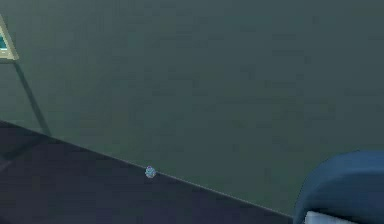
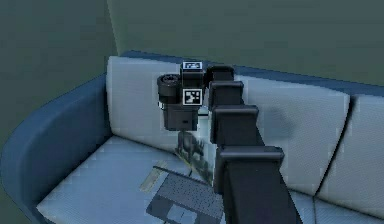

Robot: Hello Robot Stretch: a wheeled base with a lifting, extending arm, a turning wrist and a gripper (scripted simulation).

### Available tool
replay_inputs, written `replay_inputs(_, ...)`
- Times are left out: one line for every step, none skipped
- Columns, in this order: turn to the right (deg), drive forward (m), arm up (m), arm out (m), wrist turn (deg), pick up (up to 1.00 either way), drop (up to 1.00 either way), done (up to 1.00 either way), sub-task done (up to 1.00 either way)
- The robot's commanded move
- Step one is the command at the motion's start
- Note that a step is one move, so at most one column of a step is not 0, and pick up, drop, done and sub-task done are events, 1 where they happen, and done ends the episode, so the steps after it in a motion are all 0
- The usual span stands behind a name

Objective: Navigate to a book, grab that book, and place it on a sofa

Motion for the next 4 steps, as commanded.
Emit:
replay_inputs(0.0,0.00,0.00,0.00,-45.0,0.00,0.00,0.00,0.00)
replay_inputs(0.0,0.00,0.00,0.00,-45.0,0.00,0.00,0.00,0.00)
replay_inputs(0.0,0.00,0.00,0.00,-39.0,0.00,0.00,0.00,0.00)
replay_inputs(0.0,0.00,0.00,-0.20,0.0,0.00,0.00,0.00,0.00)
